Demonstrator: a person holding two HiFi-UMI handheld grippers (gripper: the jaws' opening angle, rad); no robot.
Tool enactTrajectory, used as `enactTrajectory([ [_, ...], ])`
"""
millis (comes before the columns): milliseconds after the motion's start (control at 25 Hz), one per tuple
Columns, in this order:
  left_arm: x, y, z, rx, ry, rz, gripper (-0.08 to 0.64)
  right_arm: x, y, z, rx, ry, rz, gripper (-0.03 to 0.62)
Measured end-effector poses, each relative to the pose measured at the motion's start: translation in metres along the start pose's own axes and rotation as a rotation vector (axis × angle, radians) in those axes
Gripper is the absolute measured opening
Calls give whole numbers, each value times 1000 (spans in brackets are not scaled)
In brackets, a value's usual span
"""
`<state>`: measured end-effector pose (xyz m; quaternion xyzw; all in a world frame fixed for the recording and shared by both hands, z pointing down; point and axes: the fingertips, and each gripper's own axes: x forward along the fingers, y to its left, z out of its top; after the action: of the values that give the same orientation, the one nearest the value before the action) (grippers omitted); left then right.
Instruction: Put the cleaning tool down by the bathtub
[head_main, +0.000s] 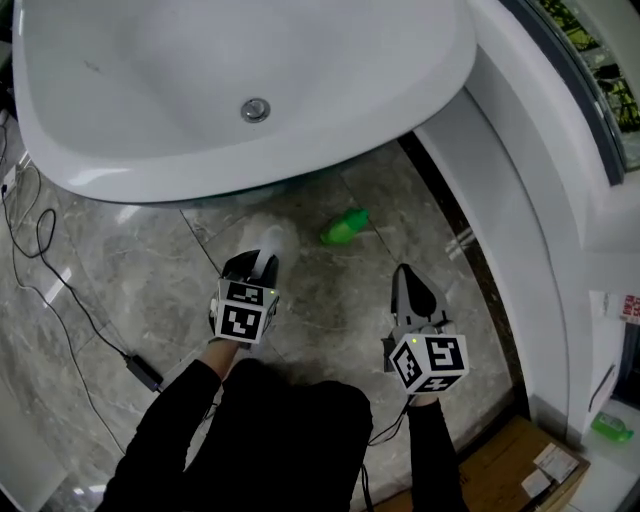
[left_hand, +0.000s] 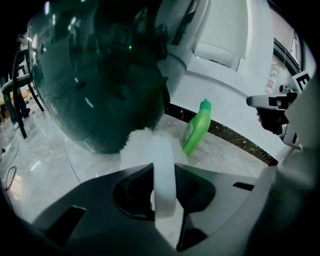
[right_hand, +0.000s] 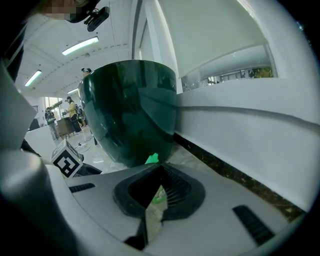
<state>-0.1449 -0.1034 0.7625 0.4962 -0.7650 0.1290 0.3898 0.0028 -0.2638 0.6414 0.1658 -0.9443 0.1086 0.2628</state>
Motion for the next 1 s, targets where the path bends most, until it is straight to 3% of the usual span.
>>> enactTrajectory([
  [360, 33, 8, -10, 13, 10, 0, 94, 23, -8, -16, -5, -11, 9, 0],
  [1000, 89, 8, -27, -34, 47, -8, 94, 43, -25, -47, -28, -26, 12, -1],
])
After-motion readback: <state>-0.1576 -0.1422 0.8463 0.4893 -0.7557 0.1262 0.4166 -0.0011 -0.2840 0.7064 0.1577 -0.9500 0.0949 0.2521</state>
